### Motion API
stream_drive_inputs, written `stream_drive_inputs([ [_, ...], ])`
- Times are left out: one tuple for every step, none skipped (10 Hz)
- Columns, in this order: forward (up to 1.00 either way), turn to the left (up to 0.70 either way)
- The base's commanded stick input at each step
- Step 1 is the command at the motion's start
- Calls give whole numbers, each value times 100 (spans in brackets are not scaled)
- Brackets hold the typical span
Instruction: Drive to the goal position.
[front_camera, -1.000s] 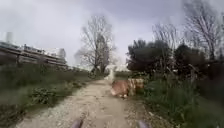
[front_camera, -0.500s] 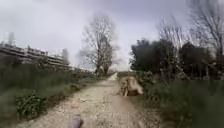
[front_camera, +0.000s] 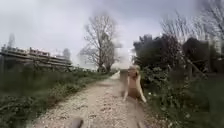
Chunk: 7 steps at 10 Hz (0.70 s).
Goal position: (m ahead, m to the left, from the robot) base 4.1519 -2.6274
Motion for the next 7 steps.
stream_drive_inputs([
  [49, 0],
  [4, 0],
  [0, 0],
  [0, 0],
  [0, 0],
  [11, 0],
  [50, 0],
])
